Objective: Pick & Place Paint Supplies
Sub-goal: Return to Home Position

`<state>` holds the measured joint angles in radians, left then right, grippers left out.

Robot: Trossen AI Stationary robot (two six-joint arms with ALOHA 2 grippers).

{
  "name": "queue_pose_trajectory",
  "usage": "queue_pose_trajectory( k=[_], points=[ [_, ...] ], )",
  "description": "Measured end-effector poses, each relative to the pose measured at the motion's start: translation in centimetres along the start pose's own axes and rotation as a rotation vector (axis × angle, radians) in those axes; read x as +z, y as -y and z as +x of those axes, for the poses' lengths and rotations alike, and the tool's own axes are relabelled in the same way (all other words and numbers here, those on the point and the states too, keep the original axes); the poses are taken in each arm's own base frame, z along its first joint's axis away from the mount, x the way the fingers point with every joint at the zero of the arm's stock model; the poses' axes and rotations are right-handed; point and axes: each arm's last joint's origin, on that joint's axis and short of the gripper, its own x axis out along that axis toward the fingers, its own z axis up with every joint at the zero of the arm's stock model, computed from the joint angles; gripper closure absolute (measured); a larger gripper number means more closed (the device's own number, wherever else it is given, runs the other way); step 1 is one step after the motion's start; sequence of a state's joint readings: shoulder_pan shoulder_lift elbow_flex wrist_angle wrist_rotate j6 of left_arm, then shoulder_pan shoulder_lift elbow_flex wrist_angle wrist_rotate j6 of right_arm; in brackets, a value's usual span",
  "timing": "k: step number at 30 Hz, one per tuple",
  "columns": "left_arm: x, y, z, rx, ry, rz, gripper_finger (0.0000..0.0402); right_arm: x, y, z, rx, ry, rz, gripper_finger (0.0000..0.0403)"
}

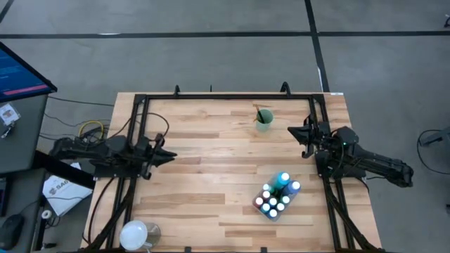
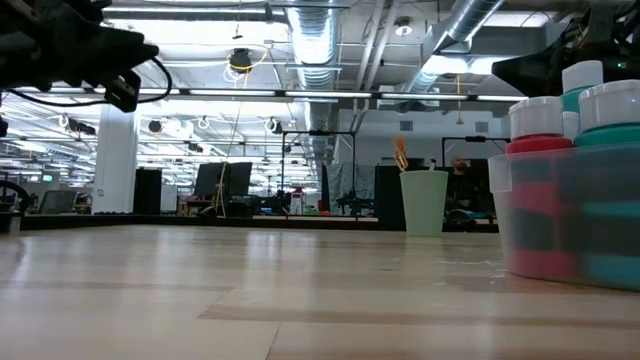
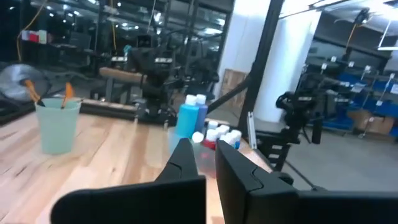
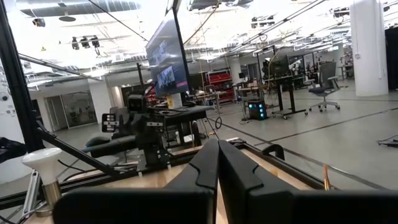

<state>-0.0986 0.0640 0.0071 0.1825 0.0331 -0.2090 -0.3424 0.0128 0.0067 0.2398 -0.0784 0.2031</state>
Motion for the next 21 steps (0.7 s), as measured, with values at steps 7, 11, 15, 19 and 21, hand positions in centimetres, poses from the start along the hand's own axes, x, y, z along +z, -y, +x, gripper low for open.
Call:
queue_pose_trajectory(
  k=[7, 11, 15, 19, 21],
  points=[
    [-0.6, -0.1, 0.4, 0.014, -0.065, -0.001, 0.0398, 0.0, 0.0, 0.0, 0.000, 0.000, 0.000, 0.0398],
    [-0.9, -0.2, 0.6, 0.019, -0.093, 0.000, 0.0396, 0.0, 0.0, 0.0, 0.000, 0.000, 0.000, 0.0398],
    [-1.1, -0.3, 0.8, 0.025, -0.119, -0.001, 0.0396, 0.0, 0.0, 0.0, 0.000, 0.000, 0.000, 0.0398],
    [-1.3, -0.3, 0.9, 0.029, -0.140, -0.002, 0.0395, 0.0, 0.0, 0.0, 0.000, 0.000, 0.000, 0.0398],
    [-1.4, -0.3, 0.9, 0.031, -0.149, -0.002, 0.0394, 0.0, 0.0, 0.0, 0.000, 0.000, 0.000, 0.0398]
  ],
)
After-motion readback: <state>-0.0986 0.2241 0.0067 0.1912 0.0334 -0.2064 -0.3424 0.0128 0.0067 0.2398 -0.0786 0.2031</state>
